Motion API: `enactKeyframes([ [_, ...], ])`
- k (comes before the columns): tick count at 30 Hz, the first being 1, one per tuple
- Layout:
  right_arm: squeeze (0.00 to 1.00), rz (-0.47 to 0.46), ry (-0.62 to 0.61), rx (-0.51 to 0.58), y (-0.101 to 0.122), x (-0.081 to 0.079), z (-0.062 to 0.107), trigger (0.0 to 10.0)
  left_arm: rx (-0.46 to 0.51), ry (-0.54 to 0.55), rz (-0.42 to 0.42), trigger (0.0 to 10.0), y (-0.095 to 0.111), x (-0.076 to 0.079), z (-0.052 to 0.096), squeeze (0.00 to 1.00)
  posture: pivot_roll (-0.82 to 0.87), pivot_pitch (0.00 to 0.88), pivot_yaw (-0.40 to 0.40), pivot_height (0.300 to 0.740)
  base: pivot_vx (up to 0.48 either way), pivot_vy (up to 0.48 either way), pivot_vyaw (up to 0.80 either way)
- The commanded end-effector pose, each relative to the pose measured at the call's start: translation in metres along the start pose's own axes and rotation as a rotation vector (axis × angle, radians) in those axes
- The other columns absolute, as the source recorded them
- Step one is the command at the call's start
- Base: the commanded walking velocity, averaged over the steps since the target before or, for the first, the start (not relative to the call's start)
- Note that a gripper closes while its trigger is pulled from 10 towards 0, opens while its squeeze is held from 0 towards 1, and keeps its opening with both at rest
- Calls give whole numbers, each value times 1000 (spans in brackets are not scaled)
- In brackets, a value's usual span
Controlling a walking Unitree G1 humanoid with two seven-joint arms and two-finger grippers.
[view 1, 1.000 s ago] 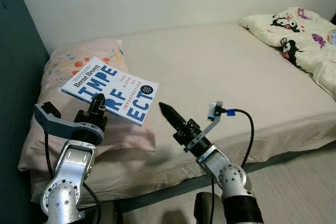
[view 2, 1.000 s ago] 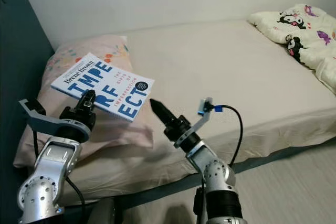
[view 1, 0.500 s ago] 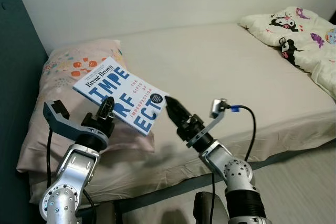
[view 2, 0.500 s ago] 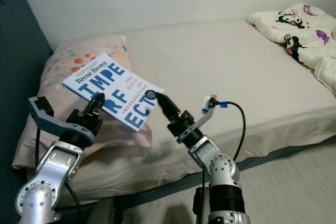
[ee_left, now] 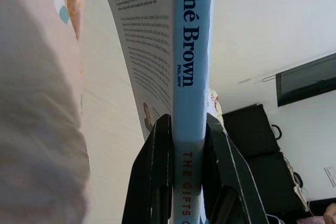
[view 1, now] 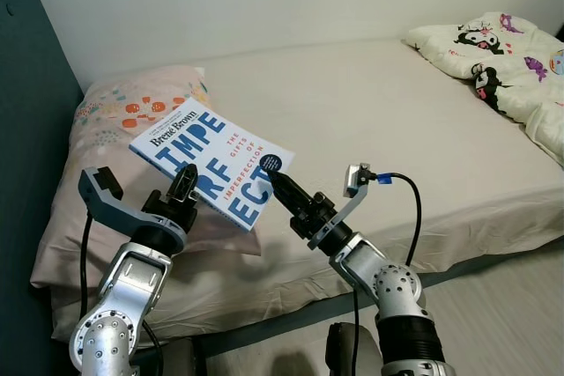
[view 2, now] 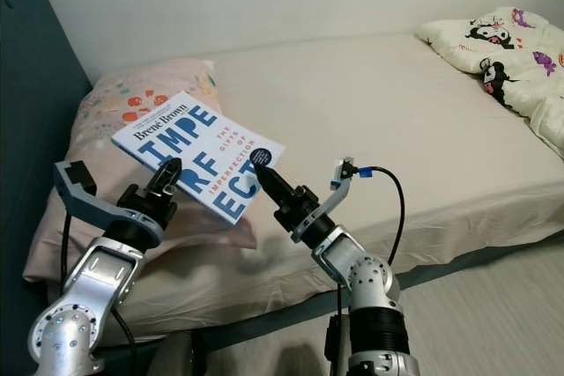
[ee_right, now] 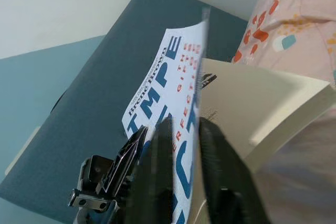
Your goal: Clean up the room
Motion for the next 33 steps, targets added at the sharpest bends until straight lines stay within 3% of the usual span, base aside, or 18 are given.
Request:
enactKeyframes([
  [1,0,-5,-20,-4,-1,3,0,3059,37,-27,0,10000,7,5,1,0,50,164,-38,577,0,0,0],
  [2,0,-12,-22,3,0,3,0,0,38,-28,-3,10000,8,5,1,0,50,163,-37,577,0,0,0],
  [16,0,0,-41,12,2,5,2,0,41,-30,-2,10000,10,5,1,0,50,166,-36,577,0,0,0],
  [17,0,13,-49,6,1,6,2,4157,41,-31,-2,10000,10,6,1,0,50,166,-36,577,0,0,0],
  [18,0,23,-55,2,1,7,2,10000,41,-32,-4,10000,10,6,1,0,50,166,-36,577,0,0,0],
  [19,0,23,-55,2,1,7,2,10000,41,-32,-4,10000,10,6,1,0,50,166,-36,577,0,0,0],
  [20,1000,34,-63,5,1,7,2,10000,43,-32,0,10000,10,6,0,0,50,166,-36,577,0,0,0],
  [28,1000,7,-93,41,3,13,9,10000,90,-40,47,10000,19,12,-5,0,50,166,-38,577,0,0,0],
  [33,1000,-78,-68,100,7,11,17,10000,128,-69,123,10000,30,22,-11,0,50,167,-26,577,0,0,0],
])
Point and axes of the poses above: a point about 5 cm out from each wrist's last joint towards the gripper, its own z axis pointing back from the gripper into the wrist, its own y axis along the axis of the wrist's last joint, x = y × z, the point moved 4 cm from there along -z, pointing out of the wrist towards the gripper, and after that the axes turned 1 degree about -z, right-handed, at the moved point
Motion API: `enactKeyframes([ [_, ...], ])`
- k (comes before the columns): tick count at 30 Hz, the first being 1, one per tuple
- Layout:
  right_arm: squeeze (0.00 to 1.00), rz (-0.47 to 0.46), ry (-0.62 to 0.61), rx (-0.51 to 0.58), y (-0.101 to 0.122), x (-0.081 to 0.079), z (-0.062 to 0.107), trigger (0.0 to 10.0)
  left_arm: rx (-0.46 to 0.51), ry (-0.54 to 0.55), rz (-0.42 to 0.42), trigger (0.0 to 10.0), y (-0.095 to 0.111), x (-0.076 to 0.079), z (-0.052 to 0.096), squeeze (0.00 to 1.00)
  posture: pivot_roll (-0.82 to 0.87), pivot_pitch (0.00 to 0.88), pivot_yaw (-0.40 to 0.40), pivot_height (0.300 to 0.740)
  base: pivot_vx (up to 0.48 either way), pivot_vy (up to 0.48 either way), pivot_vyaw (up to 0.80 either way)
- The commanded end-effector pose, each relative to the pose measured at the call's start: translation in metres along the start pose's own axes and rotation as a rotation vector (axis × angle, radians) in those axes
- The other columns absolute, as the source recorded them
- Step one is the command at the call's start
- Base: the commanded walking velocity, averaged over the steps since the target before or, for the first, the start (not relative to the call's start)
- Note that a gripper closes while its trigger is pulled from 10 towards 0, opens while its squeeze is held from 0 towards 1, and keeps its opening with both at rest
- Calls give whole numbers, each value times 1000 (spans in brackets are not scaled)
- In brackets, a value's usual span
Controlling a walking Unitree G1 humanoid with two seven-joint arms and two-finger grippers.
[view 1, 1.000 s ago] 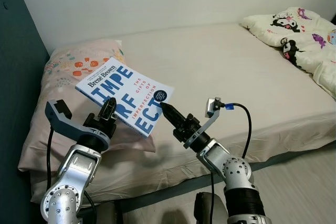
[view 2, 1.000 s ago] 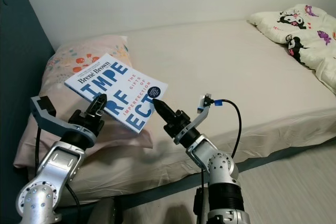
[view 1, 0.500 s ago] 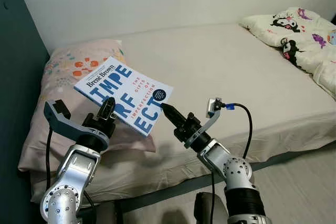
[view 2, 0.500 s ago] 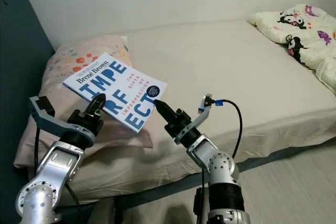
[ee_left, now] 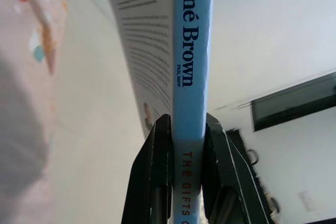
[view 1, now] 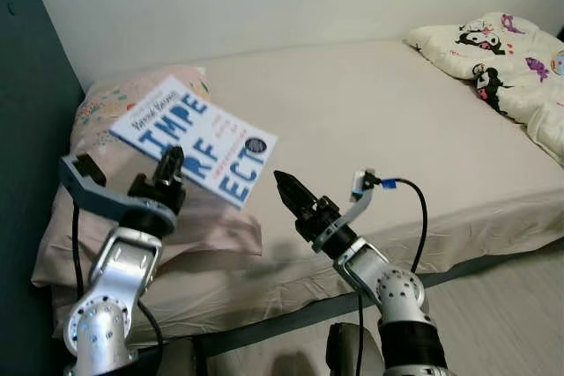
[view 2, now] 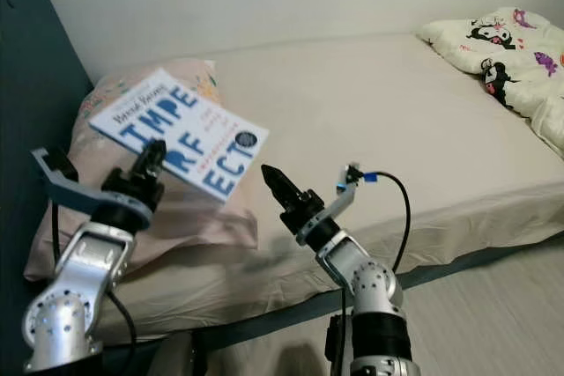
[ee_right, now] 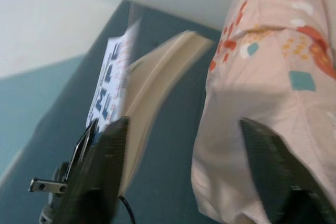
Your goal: Clean up the room
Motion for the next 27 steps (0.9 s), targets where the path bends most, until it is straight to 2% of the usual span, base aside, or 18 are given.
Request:
enactKeyframes([
  [1,1000,-60,35,37,4,-5,2,10000,22,-5,49,10000,3,2,0,0,50,167,-24,577,0,0,0],
  [9,1000,-153,93,96,13,-10,0,10000,24,-16,79,10000,5,5,0,0,54,168,-15,577,0,0,0],
  [12,1000,-178,163,60,10,-21,-7,10000,11,-21,71,10000,3,7,1,0,61,168,-17,577,0,0,0],
  [22,1000,-178,136,-8,-1,-20,-18,10000,-24,-40,59,10000,-3,12,2,0,64,166,-20,577,0,0,0],
  [27,1000,-183,81,-50,-9,-12,-24,10000,-29,-47,59,10000,-4,13,2,0,66,165,-21,577,0,0,0],
])
Point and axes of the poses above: a point about 5 cm out from each wrist's last joint towards the gripper, its own z axis pointing back from the gripper into the wrist, its own y axis along the axis of the wrist's last joint, x = y × z, the point moved 4 cm from there along -z, pointing out of the wrist towards the gripper, and after that the axes turned 1 degree about -z, right-handed, at the moved point
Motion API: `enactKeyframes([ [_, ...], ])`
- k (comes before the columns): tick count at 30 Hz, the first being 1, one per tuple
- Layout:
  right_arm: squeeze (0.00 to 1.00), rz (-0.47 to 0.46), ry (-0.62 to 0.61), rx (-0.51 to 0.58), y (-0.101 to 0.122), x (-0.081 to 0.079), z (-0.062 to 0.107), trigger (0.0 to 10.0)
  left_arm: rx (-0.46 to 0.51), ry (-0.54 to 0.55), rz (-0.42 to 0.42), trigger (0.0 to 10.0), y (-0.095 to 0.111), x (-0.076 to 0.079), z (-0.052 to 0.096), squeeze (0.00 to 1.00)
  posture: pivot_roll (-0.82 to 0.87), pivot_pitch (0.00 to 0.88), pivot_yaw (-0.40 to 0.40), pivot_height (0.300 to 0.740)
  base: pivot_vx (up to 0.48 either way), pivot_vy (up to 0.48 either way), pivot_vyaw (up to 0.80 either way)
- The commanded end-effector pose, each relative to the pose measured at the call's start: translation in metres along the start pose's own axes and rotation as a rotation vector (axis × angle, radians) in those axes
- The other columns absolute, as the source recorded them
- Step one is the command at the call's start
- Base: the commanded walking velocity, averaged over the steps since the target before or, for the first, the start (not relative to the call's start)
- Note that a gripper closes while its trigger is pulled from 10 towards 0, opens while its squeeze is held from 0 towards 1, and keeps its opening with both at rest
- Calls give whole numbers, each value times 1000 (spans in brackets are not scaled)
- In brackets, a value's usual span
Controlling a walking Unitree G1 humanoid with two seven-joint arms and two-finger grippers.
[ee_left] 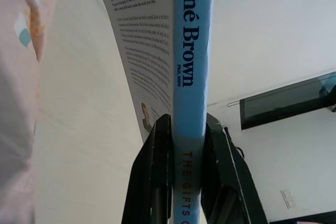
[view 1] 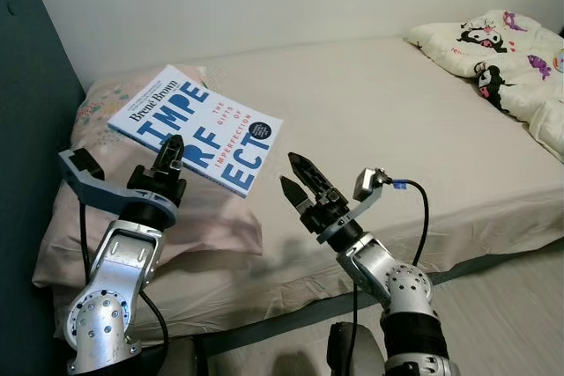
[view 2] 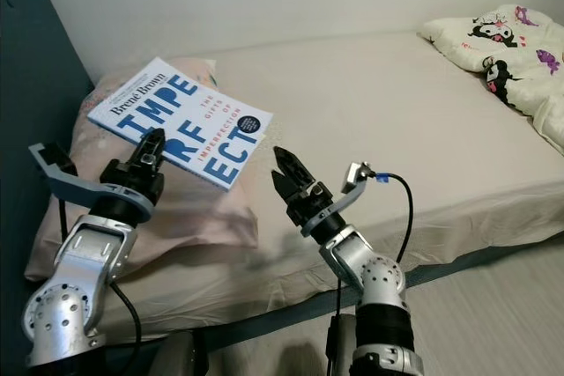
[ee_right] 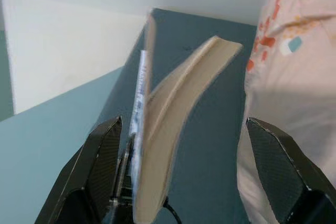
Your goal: Clean up the room
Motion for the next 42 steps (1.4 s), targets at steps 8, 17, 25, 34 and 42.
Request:
enactKeyframes([
  [8,1000,-5,20,-141,-26,-3,-17,10000,-5,-55,-4,10000,1,12,3,0,68,165,-22,577,0,0,0],
  [17,1000,53,30,-244,-42,-4,-12,10000,-18,-42,-20,10000,-2,8,5,0,64,157,-26,577,0,0,0],
  [25,1000,42,48,-242,-45,-5,-3,10000,-12,-25,-21,10000,-2,4,3,0,58,153,-21,577,0,0,0],
  [34,1000,39,164,-293,-52,-24,4,10000,-22,-26,-27,10000,-4,4,2,0,57,155,-18,577,0,0,0],
  [42,1000,68,120,-279,-52,-19,1,10000,-12,-25,-25,10000,-1,4,4,0,59,158,-22,577,0,0,0],
])
Point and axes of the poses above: a point about 5 cm out from each wrist's last joint towards the gripper, its own z axis pointing back from the gripper into the wrist, its own y axis along the axis of the wrist's last joint, x = y × z, the point moved 4 cm from there along -z, pointing out of the wrist towards the gripper, and after that the axes turned 1 degree about -z, right-handed, at the moved point
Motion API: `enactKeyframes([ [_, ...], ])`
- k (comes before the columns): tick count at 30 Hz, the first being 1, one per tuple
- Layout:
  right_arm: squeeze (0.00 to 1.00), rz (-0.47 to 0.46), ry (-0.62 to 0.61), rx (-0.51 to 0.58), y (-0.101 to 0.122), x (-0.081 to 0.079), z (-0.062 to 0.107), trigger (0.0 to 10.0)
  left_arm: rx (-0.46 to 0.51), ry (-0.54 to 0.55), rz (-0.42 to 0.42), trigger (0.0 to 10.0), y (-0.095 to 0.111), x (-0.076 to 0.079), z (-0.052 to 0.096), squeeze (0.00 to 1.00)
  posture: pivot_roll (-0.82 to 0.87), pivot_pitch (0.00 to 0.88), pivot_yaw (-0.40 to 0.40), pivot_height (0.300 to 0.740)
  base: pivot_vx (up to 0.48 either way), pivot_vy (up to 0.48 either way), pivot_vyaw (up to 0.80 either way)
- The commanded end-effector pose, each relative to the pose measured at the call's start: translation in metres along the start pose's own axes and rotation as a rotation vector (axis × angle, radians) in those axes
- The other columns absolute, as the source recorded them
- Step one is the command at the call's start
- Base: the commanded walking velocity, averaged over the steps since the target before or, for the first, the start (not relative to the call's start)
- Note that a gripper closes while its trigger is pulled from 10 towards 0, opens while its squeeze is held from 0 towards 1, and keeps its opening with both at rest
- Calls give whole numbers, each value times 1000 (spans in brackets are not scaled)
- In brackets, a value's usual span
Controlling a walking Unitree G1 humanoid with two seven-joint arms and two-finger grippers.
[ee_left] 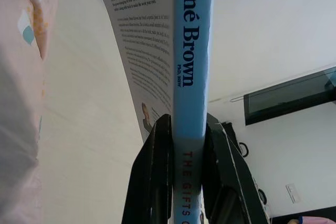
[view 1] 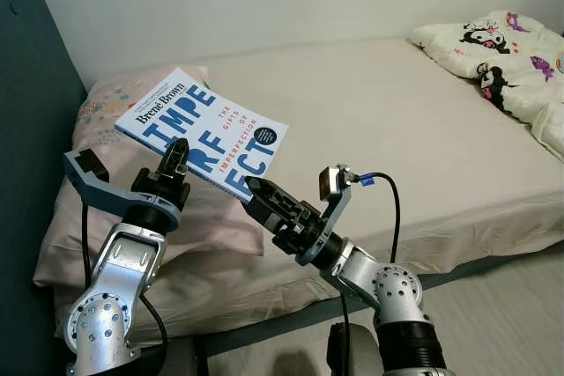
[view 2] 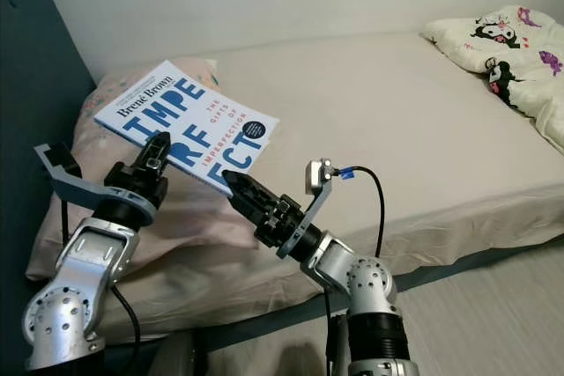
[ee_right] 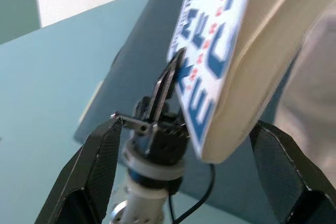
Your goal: Clean up the room
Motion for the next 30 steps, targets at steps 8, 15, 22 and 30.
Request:
enactKeyframes([
  [8,1000,-33,-94,92,15,21,0,10000,6,-47,9,10000,2,12,1,0,68,166,-20,577,0,0,0],
  [15,1000,-28,-78,104,23,21,-11,10000,5,-57,7,10000,3,14,1,0,70,166,-20,577,0,0,0],
  [22,1000,-34,-47,74,21,16,-19,10000,8,-54,1,10000,4,14,1,0,75,166,-22,577,0,0,0],
  [30,16,-54,-19,76,22,12,-20,10000,4,-53,-3,10000,3,13,1,0,73,166,-20,577,0,0,0],
])
Point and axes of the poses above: a point about 5 cm out from each wrist's last joint towards the gripper, its own z axis pointing back from the gripper into the wrist, its own y axis along the axis of the wrist's last joint, x = y × z, the point moved 4 cm from there along -z, pointing out of the wrist towards the gripper, and after that the axes turned 1 degree about -z, right-handed, at the moved point
